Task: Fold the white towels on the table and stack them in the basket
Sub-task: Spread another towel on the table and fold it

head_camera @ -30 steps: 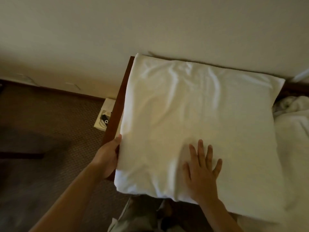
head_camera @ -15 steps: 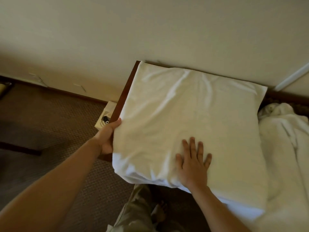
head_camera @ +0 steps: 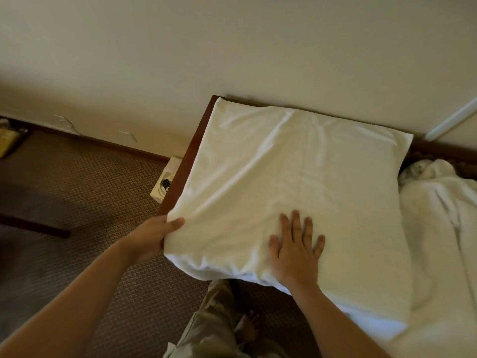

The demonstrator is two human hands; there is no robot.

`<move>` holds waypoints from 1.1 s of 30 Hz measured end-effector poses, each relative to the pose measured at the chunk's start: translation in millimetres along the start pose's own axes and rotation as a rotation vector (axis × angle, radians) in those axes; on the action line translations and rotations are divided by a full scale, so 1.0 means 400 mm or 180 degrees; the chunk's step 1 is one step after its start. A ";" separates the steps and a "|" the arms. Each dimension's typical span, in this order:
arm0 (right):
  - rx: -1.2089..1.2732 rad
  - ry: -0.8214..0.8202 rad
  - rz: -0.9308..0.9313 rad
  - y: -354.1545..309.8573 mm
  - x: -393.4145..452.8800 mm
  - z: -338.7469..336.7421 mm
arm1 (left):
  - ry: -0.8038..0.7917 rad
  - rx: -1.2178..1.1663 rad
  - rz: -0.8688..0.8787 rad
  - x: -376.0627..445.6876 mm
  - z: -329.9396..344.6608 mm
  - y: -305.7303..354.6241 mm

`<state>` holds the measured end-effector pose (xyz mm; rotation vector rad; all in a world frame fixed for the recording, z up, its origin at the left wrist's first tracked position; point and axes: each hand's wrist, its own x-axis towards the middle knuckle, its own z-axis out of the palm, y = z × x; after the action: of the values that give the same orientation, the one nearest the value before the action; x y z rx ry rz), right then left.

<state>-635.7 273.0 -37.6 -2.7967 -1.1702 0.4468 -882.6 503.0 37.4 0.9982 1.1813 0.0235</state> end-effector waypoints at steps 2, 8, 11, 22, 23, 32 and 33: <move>0.0004 0.0001 -0.0001 0.001 0.001 0.001 | 0.0560 -0.0220 0.0367 0.004 -0.011 0.016; 0.0050 0.0083 -0.0014 0.006 0.000 0.010 | 0.1212 0.0982 0.0458 -0.004 -0.027 -0.031; 0.0027 0.0002 -0.0015 0.004 0.005 0.009 | 0.1115 0.1994 0.0512 -0.013 -0.028 -0.044; 0.0091 0.0174 -0.0629 -0.089 -0.044 -0.012 | 0.1667 0.3731 0.1966 0.013 0.210 -0.080; 0.0099 0.0158 -0.0848 -0.120 -0.045 -0.008 | 0.1283 0.4075 0.2078 0.033 0.244 -0.081; -0.0239 -0.0183 0.0167 0.169 -0.080 -0.030 | 0.1494 0.4599 0.1225 0.120 0.083 -0.119; -0.0182 -0.0140 0.0471 0.229 -0.099 -0.040 | 0.1550 0.4570 0.1094 0.118 0.073 -0.118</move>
<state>-594.7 180.9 -29.8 -2.9500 -1.0028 0.4959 -861.7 480.1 -28.3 2.5589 1.4031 -0.3784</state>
